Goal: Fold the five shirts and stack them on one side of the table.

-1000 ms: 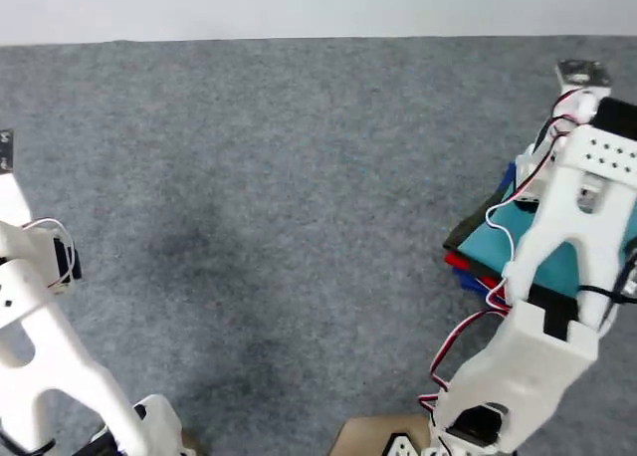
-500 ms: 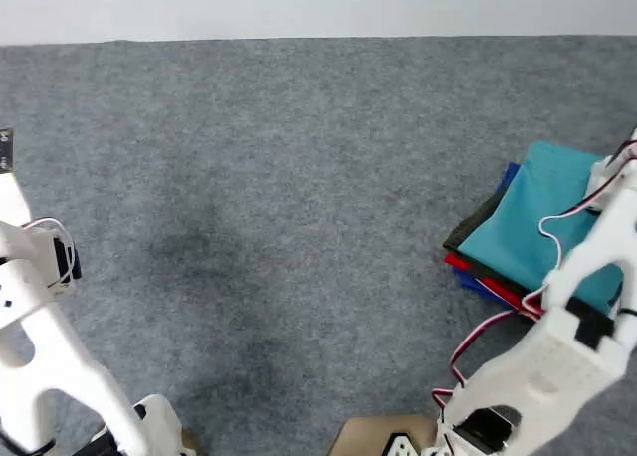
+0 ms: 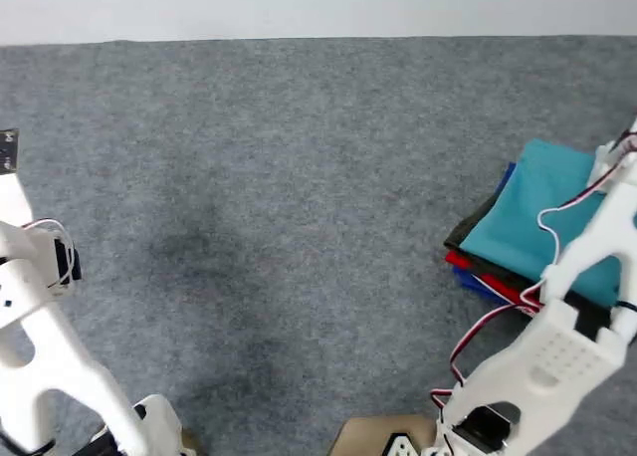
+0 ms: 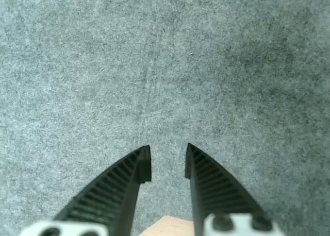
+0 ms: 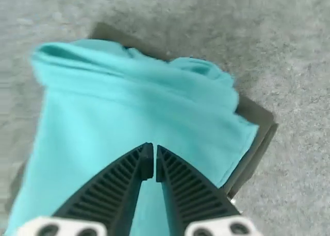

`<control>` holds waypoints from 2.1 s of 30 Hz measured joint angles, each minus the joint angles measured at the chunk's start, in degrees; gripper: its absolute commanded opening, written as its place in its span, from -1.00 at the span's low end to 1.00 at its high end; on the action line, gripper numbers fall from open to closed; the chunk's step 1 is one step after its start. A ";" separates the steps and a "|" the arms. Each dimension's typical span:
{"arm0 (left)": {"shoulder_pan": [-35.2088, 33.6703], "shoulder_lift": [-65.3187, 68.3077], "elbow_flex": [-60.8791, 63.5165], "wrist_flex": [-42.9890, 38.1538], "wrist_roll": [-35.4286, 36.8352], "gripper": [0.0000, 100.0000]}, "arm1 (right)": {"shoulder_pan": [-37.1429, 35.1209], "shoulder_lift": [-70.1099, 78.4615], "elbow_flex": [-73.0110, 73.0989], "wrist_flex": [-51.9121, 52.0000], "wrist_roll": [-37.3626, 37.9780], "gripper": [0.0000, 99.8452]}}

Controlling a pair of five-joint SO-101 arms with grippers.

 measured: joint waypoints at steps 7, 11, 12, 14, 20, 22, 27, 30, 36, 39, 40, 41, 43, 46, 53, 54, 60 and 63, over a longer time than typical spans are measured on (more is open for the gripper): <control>0.00 0.00 0.00 0.00 0.00 -0.77 | -0.26 -1.85 0.00 -0.53 0.00 -0.98; 0.00 0.00 0.00 0.00 0.00 -0.77 | 2.81 3.43 -0.09 -8.70 0.18 -0.98; 0.00 0.00 0.00 0.00 0.00 -0.77 | 3.69 5.19 -0.09 -10.81 0.62 -0.98; 0.00 0.00 0.00 0.00 0.00 -0.77 | 5.27 8.44 -0.09 -13.98 2.90 -0.98; 0.00 0.00 0.00 0.00 0.00 -0.77 | 6.15 11.43 -0.09 -15.38 6.86 -0.98; 0.00 0.00 0.00 0.00 0.00 -0.77 | 6.15 10.37 -0.09 -13.89 6.77 -0.98; 0.00 0.00 0.00 0.00 0.00 -0.77 | 2.90 3.60 0.00 -7.12 3.16 -0.98; 0.00 0.00 0.00 0.00 0.00 -0.77 | 0.18 -0.09 0.00 -1.58 2.29 -0.98; 0.00 0.00 0.00 0.00 0.00 -0.77 | -2.02 -3.34 0.00 10.20 2.02 -0.98; 0.00 0.00 0.00 0.00 0.00 -0.77 | -0.79 -5.89 2.81 10.46 2.02 -0.98; 0.00 0.00 0.00 0.00 0.00 -0.77 | -0.09 -6.95 4.57 10.46 2.02 -0.98; 0.00 0.00 0.00 0.00 0.00 -0.77 | 0.70 -7.91 6.42 10.46 2.02 -0.98; 0.00 0.00 0.00 0.00 -0.09 -0.77 | 1.93 -10.20 10.73 10.46 2.02 -0.98; 0.00 0.00 0.00 0.00 -0.35 -0.77 | 3.69 -12.57 17.23 10.46 2.02 -0.98; 0.00 0.00 0.00 0.00 -3.08 -0.77 | 9.58 -12.92 32.26 6.68 2.02 -0.98; 0.00 0.00 0.00 0.00 -3.25 -0.77 | 10.02 -12.92 32.70 6.24 2.02 -0.98; 0.00 0.00 0.00 0.00 -3.43 -0.77 | 8.18 -17.76 30.95 7.38 2.02 -0.98; 0.00 0.00 0.00 0.00 -3.43 -0.77 | 4.40 -23.30 28.84 8.00 2.02 -0.98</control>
